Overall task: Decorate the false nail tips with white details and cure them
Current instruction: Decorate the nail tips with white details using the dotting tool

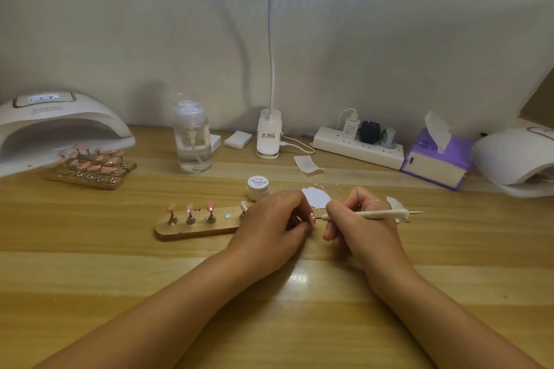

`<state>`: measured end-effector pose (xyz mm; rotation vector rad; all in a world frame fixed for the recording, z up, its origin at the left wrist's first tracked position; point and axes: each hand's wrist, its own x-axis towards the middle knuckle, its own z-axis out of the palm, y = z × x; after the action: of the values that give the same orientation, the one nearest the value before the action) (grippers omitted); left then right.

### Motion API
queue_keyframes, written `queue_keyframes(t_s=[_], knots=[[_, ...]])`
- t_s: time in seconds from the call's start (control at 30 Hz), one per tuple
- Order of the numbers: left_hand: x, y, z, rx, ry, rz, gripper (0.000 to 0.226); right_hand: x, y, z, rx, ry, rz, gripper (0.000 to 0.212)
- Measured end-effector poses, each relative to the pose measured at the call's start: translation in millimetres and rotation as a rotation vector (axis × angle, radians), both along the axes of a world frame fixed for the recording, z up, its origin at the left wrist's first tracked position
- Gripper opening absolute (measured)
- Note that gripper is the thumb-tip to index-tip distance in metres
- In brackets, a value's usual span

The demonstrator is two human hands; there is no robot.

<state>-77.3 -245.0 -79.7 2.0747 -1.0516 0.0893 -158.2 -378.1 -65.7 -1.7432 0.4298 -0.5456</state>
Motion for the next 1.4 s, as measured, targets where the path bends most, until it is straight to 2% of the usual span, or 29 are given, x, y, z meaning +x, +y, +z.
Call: queue_keyframes(t_s=[0.43, 0.67, 0.83, 0.93, 1.1, 1.4], knots=[[0.1, 0.4, 1.1, 0.002, 0.006, 0.001, 0.014, -3.5, -0.4, 5.7, 0.165, -0.102, -0.063, 0.034], [0.2, 0.3, 0.3, -0.008, 0.013, -0.007, 0.016, -0.5, -0.1, 0.7, 0.048, -0.033, -0.052, 0.036], [0.3, 0.1, -0.2, -0.013, 0.016, -0.008, 0.014, -1.3, 3.6, 3.0, 0.008, 0.012, -0.057, 0.021], [0.2, 0.6, 0.0, -0.007, 0.008, -0.005, 0.014, -1.6, 1.4, 1.3, -0.004, 0.016, -0.066, 0.03], [-0.3, 0.8, 0.9, 0.0, 0.005, -0.01, 0.015, -3.2, 0.6, 1.4, -0.017, 0.013, -0.058, 0.034], [-0.8, 0.7, 1.5, 0.008, 0.005, -0.011, 0.019, -2.6, 1.3, 1.4, -0.02, 0.015, -0.059, 0.026]])
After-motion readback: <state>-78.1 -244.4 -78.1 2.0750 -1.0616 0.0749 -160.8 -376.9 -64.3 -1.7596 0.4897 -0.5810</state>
